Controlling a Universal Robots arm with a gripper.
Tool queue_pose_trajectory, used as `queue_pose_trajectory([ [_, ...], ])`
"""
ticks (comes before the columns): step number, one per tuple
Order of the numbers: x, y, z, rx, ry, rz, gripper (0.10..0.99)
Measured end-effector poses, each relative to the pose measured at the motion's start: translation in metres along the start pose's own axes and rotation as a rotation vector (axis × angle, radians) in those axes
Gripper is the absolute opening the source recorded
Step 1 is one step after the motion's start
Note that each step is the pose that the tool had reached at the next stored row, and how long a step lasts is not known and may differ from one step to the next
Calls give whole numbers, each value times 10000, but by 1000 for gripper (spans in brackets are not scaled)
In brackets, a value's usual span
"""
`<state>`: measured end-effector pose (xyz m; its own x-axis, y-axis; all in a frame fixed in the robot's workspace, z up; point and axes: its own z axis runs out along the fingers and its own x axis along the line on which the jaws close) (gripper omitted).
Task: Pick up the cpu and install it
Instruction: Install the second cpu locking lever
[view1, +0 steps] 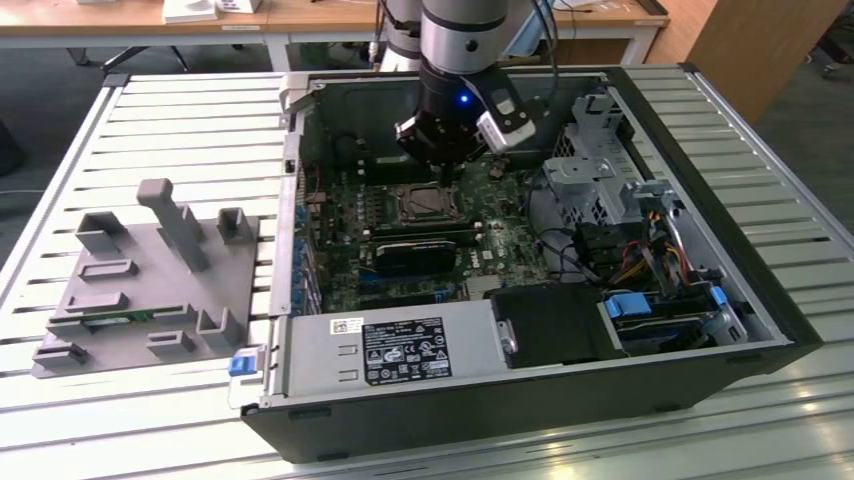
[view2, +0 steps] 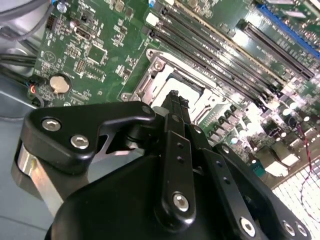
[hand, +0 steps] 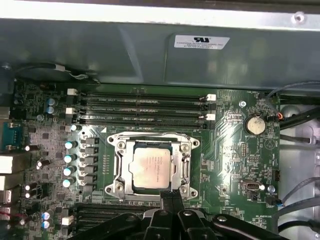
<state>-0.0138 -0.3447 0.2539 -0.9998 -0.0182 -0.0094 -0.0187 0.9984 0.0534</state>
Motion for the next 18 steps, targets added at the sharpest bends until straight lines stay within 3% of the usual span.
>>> queue_pose_trajectory([
  [15, 3, -183, -10, -3, 2, 2, 106],
  [18, -11, -199, -11, -41, 95, 7, 106],
])
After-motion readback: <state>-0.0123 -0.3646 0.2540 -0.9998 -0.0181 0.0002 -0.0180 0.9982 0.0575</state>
